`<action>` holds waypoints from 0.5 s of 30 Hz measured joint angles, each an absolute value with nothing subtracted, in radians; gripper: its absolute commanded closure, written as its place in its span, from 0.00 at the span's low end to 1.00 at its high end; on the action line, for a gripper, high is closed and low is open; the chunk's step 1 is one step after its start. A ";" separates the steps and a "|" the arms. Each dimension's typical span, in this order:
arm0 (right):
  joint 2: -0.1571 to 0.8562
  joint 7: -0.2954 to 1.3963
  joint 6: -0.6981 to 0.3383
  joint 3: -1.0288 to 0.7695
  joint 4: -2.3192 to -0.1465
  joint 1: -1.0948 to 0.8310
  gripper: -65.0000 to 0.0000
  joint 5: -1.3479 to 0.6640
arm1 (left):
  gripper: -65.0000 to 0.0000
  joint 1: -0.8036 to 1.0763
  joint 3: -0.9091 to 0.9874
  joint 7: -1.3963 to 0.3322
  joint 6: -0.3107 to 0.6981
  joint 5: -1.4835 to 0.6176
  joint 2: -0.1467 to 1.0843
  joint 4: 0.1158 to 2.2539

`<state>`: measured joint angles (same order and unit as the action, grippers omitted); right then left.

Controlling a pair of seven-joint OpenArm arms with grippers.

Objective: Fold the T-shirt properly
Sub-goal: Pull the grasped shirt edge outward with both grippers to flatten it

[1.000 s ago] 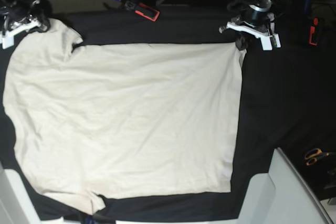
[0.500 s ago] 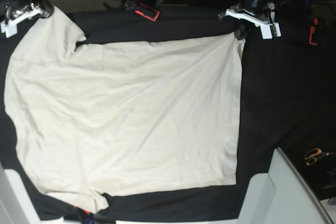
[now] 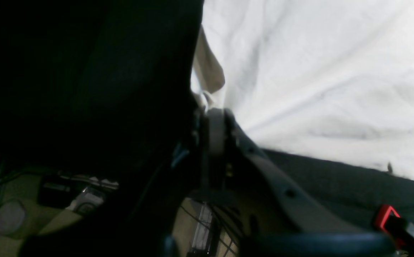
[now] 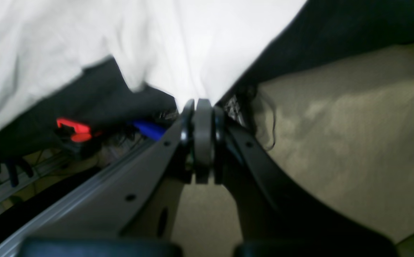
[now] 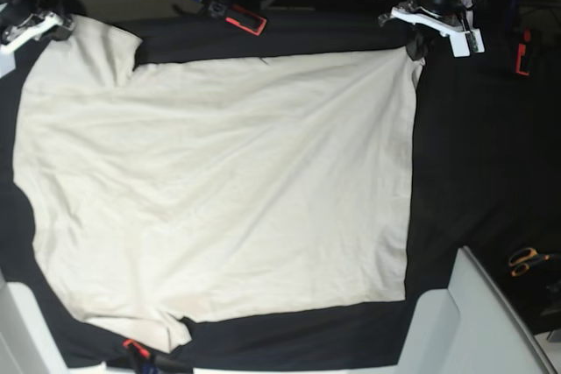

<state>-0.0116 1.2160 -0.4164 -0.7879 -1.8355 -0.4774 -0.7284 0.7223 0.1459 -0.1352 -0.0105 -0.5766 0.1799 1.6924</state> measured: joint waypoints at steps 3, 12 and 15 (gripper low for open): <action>-0.017 1.227 -0.415 -0.783 -1.839 -0.456 1.00 -0.721 | 1.00 0.715 0.144 -0.136 -0.011 -0.577 0.180 1.686; 0.027 1.287 -0.336 -0.780 -1.798 -0.310 1.00 -0.720 | 1.00 0.577 0.150 -0.388 -0.018 -0.574 0.178 1.687; 0.053 1.286 -0.339 -0.779 -1.749 -0.254 1.00 -0.730 | 1.00 0.531 0.150 -0.413 -0.017 -0.574 0.172 1.686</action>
